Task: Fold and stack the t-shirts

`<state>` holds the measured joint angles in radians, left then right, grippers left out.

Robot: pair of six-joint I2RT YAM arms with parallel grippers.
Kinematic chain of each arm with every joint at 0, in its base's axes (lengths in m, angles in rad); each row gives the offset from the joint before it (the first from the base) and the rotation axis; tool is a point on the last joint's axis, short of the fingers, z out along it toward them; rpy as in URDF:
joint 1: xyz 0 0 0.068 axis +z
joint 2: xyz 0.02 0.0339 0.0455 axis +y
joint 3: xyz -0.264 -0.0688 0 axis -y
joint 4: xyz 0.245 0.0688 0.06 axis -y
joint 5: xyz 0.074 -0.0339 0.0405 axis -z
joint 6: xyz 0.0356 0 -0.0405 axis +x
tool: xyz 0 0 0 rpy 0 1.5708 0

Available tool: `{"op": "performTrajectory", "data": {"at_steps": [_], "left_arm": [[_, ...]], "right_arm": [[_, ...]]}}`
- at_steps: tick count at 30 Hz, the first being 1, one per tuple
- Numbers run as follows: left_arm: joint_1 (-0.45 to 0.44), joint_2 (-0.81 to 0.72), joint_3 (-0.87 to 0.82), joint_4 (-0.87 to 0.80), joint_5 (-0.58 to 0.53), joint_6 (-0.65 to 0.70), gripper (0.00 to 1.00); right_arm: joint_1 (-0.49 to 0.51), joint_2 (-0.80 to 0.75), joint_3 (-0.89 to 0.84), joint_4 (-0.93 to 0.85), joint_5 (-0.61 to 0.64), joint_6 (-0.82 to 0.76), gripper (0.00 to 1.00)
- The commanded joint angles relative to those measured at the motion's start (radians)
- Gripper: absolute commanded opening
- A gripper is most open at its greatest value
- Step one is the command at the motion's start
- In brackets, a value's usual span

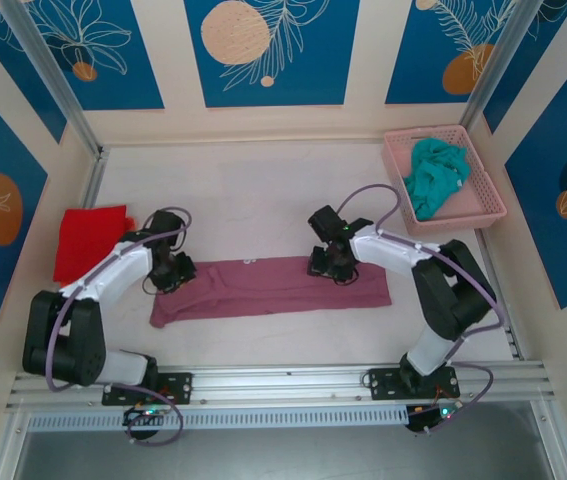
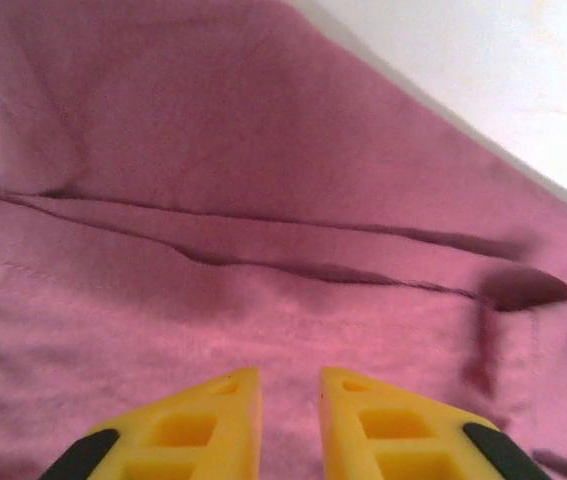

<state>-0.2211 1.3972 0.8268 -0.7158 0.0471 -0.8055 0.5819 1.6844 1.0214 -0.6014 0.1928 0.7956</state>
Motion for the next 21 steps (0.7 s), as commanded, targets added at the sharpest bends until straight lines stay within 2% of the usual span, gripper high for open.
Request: {"op": "performTrajectory", "data": {"at_steps": [1,6,11,16,21], "left_arm": [[-0.009,0.043,-0.047,0.047,0.006,-0.034,0.19],[-0.009,0.165,-0.035,0.106,-0.009,-0.018,0.19],[-0.009,0.335,0.118,0.126,-0.032,0.017,0.20],[-0.009,0.564,0.402,0.062,-0.058,0.078,0.22],[-0.009,0.799,0.809,-0.101,-0.089,0.172,0.30]], "right_arm": [[-0.001,0.037,0.016,0.012,-0.029,0.029,0.47],[-0.014,0.066,0.012,-0.005,0.023,0.010,0.47],[-0.041,0.054,-0.031,0.024,-0.002,-0.015,0.47],[-0.049,0.062,-0.030,0.020,-0.034,-0.057,0.48],[-0.044,0.053,-0.047,0.024,-0.070,-0.065,0.48]]}}
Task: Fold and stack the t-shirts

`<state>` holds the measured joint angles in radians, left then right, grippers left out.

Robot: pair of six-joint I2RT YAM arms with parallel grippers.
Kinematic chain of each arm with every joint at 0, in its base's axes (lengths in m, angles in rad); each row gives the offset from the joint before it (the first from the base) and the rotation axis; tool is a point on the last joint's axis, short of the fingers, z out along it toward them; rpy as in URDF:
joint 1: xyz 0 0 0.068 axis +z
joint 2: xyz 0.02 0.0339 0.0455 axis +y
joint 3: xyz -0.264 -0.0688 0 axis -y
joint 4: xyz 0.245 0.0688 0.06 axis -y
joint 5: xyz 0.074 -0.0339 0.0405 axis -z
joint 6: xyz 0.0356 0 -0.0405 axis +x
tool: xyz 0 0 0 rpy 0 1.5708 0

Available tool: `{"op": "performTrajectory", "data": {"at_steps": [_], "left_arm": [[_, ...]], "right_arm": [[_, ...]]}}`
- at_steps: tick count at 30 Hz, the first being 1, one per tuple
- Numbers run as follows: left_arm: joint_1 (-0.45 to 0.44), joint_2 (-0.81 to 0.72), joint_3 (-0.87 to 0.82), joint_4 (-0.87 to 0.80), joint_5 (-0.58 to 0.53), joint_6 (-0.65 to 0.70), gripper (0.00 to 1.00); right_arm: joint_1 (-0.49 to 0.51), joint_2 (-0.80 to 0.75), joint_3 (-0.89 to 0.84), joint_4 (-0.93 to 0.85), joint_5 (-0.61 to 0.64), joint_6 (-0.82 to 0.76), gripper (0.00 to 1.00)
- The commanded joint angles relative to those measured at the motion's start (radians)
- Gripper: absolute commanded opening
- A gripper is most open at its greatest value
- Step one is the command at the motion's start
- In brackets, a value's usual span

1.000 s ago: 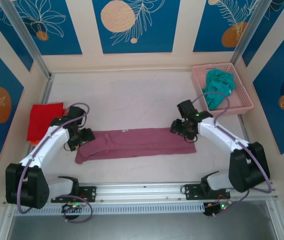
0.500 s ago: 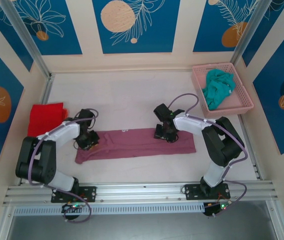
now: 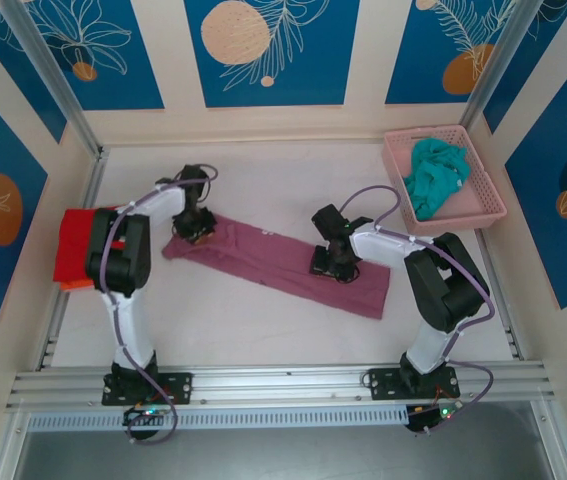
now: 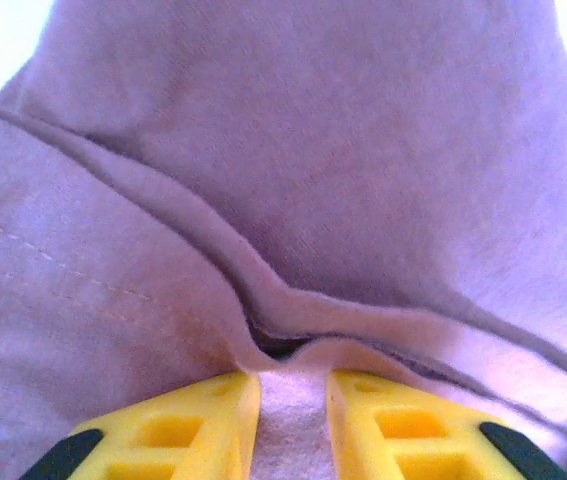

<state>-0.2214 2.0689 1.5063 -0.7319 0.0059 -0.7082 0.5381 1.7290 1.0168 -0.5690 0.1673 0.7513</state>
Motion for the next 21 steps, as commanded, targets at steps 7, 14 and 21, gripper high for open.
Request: {"op": "performTrajectory", "data": {"at_steps": [7,14,21], "left_arm": [[-0.009,0.425,0.615,-0.260,-0.085,0.142,0.44],[-0.009,0.568,0.826,-0.311,-0.055,0.139,0.44],[-0.021,0.521,0.867,-0.301,0.040,0.115,0.53]], "right_arm": [[0.058,0.031,-0.042,0.045,-0.193,-0.003,0.48],[0.185,0.080,0.037,0.073,-0.338,0.021,0.48],[0.255,0.050,0.134,0.075,-0.304,-0.041,0.54]]}}
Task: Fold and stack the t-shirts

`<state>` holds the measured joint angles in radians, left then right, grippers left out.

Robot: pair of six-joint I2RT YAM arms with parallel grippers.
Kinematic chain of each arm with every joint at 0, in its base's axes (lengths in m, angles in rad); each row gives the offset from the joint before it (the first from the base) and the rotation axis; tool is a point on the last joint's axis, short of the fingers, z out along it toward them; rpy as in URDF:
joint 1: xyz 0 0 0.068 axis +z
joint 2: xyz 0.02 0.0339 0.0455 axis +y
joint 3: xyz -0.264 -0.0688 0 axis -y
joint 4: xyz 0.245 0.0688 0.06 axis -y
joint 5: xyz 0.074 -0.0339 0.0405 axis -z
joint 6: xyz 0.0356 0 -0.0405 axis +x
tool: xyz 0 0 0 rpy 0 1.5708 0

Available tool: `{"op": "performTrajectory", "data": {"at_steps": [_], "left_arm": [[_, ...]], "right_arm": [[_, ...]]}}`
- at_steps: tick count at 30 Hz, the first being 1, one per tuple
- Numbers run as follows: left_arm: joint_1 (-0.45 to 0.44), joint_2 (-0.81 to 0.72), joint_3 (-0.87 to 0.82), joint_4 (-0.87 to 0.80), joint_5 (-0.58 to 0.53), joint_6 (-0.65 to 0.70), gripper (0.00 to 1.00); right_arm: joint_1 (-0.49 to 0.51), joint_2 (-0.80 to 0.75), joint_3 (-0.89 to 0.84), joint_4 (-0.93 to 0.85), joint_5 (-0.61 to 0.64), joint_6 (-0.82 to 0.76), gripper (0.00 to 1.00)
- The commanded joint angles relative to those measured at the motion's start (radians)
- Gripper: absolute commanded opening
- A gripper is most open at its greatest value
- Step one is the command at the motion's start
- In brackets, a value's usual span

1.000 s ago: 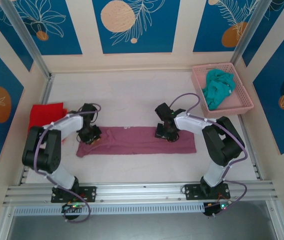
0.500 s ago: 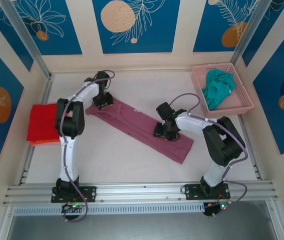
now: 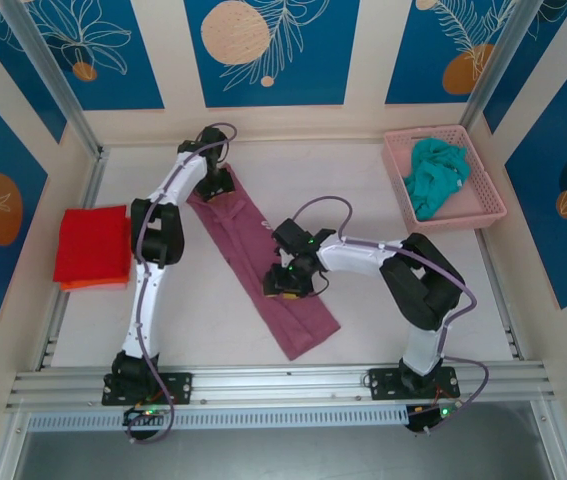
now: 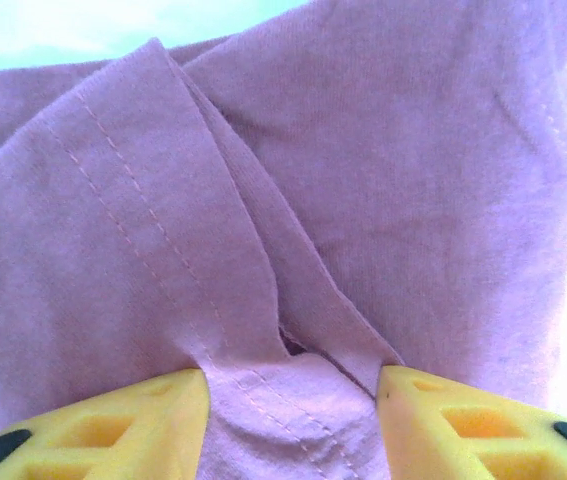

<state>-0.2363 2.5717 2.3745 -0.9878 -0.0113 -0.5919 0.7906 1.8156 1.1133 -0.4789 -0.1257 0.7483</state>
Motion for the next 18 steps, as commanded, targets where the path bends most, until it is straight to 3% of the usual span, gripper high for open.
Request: {"op": "performTrajectory", "data": {"at_steps": [1,4,10,14,18], "left_arm": [[-0.006,-0.002,-0.003,-0.042,0.066,0.001,0.55],[-0.006,-0.091,-0.020,-0.019,0.077,-0.001,0.59],[-0.008,-0.329,-0.159,0.073,0.061,-0.006,0.69],[-0.008,-0.556,-0.422,0.176,0.006,-0.012,0.86],[-0.008,-0.814,-0.765,0.298,-0.008,-0.038,0.95]], "right_arm": [[0.000,-0.055,0.040,-0.012,0.014,-0.052,0.55],[-0.023,-0.103,0.050,0.006,0.087,-0.127,0.60],[-0.174,-0.068,0.091,0.131,0.001,-0.175,0.73],[-0.232,0.063,0.250,0.117,0.017,-0.204,0.74],[-0.241,0.230,0.470,0.053,0.064,-0.239,0.65]]}}
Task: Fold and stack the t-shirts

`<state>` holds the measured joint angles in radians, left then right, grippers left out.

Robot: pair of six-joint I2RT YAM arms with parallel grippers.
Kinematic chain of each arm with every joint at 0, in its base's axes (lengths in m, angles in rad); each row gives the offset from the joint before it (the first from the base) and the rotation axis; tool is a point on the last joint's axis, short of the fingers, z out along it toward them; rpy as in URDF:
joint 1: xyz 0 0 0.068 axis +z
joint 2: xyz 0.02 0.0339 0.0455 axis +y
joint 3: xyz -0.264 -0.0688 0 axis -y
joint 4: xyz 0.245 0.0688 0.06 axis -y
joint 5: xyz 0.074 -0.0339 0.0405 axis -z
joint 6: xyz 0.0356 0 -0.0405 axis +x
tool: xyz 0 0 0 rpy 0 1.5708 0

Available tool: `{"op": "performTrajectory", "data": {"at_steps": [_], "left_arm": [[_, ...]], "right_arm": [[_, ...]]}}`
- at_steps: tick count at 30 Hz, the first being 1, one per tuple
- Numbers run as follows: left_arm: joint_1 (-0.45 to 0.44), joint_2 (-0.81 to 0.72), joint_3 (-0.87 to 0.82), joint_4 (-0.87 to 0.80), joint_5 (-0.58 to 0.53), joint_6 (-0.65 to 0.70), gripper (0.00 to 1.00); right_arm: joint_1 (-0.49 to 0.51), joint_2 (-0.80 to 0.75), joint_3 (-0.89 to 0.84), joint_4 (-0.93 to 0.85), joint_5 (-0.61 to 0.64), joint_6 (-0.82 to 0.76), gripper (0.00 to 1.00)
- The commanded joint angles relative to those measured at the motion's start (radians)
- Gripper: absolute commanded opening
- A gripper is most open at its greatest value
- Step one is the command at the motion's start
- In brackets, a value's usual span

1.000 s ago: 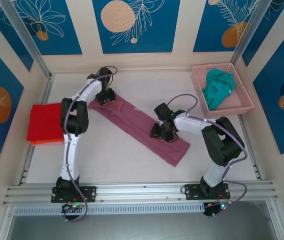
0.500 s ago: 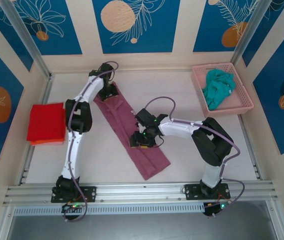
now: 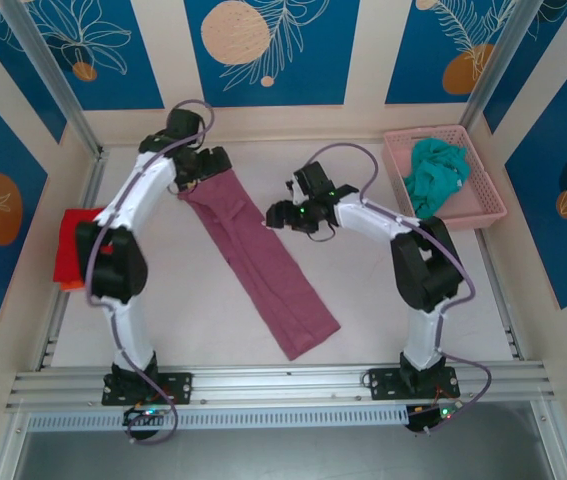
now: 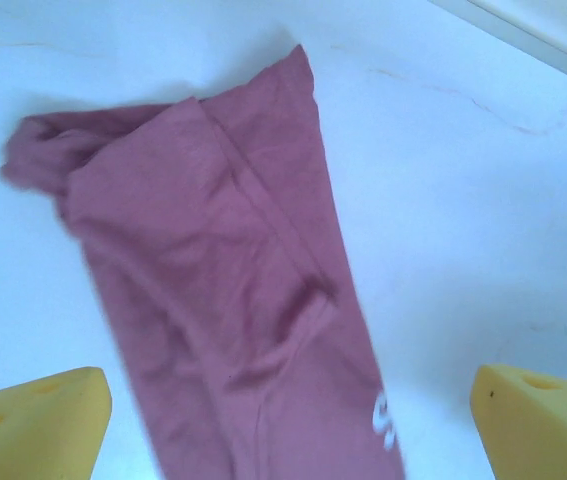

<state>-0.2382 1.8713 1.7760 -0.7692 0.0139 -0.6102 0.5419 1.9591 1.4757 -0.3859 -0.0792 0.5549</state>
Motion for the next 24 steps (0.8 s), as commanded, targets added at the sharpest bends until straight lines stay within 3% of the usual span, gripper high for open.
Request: {"op": "performTrajectory", "data": {"at_steps": [1,6,12,19,24], "left_arm": [[-0.006,-0.164,-0.231,0.089,-0.036,-0.024,0.95],[-0.009,-0.438,-0.555,0.101,-0.032,-0.067,1.00],[-0.009,-0.661,-0.806,0.090,-0.042,-0.140,0.99],[-0.010,-0.703,-0.874,0.089,-0.051,-0.155,0.99],[-0.013,-0.696,-0.874,0.115,-0.014,-0.141,0.99]], "right_arm": [[0.007,0.127,0.158,-0.057,0.019,-0.052,0.64],[0.008,0.321,0.421,-0.125,-0.003,-0.072,0.61],[0.018,0.548,0.758,-0.199,-0.037,-0.082,0.57],[0.031,0.785,1.073,-0.141,-0.291,0.063,0.56],[0.030,0.892,1.187,-0.159,-0.252,0.152,0.55]]}}
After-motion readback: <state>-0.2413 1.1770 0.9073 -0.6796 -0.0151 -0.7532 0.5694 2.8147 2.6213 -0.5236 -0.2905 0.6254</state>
